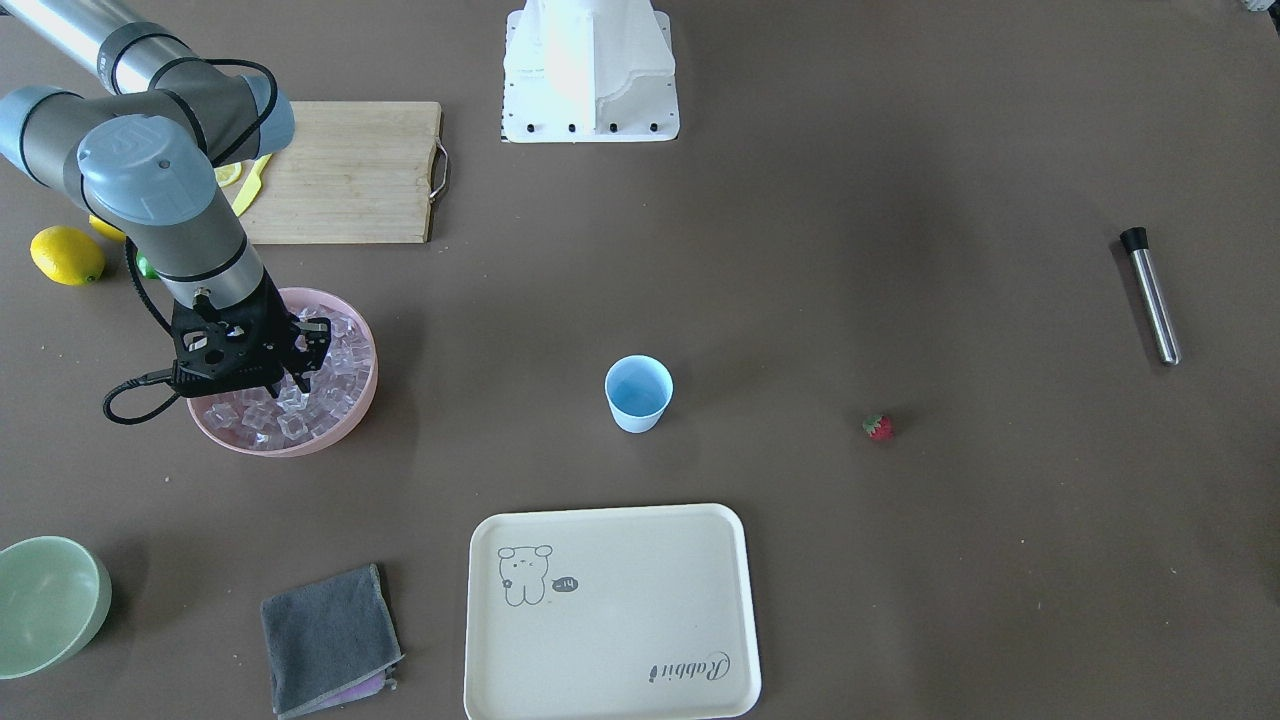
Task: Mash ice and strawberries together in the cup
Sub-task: 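Carry the ice cube with the right gripper over the light-blue cup, then open the right gripper to drop the ice cube into the cup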
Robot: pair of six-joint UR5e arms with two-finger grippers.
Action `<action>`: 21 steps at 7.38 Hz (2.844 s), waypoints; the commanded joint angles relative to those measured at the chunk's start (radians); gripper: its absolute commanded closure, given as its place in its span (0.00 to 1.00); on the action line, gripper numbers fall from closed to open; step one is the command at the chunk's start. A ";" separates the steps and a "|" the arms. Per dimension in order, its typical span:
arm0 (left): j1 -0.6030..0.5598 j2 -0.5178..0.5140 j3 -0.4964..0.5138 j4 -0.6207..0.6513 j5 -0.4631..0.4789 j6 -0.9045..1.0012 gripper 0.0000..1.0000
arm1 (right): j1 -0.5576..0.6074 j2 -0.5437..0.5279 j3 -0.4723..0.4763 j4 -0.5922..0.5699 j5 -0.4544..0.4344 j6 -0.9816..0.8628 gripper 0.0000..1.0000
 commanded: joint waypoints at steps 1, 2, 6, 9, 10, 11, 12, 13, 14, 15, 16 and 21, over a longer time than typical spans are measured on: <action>0.000 0.000 0.000 0.000 0.000 0.000 0.02 | 0.015 0.038 0.058 -0.014 0.028 0.009 0.97; 0.000 0.000 0.000 0.000 0.000 0.000 0.02 | -0.004 0.107 0.048 -0.016 0.028 0.015 0.97; 0.000 0.000 0.000 0.000 0.000 0.000 0.02 | -0.161 0.459 -0.177 -0.002 -0.130 0.251 1.00; 0.000 0.000 0.003 0.000 0.002 0.000 0.02 | -0.244 0.532 -0.323 0.188 -0.224 0.336 1.00; 0.000 -0.002 0.005 0.002 0.002 0.000 0.02 | -0.245 0.534 -0.342 0.227 -0.222 0.331 1.00; 0.000 -0.002 0.005 0.002 0.002 0.000 0.02 | -0.245 0.534 -0.344 0.231 -0.220 0.334 0.97; 0.000 0.000 0.005 0.002 0.003 0.000 0.02 | -0.246 0.531 -0.342 0.231 -0.217 0.331 0.70; -0.002 0.000 0.006 0.002 0.003 0.000 0.02 | -0.246 0.529 -0.344 0.231 -0.217 0.330 0.23; -0.002 -0.003 0.005 0.003 0.003 -0.002 0.02 | -0.246 0.529 -0.336 0.229 -0.217 0.336 0.02; -0.002 -0.003 0.005 0.003 0.002 -0.002 0.02 | -0.245 0.514 -0.324 0.223 -0.211 0.330 0.02; -0.002 -0.003 0.006 0.003 0.003 -0.002 0.02 | -0.234 0.478 -0.292 0.216 -0.180 0.327 0.02; -0.002 0.000 0.006 0.002 0.002 -0.002 0.02 | 0.028 0.134 0.064 -0.148 0.047 -0.076 0.06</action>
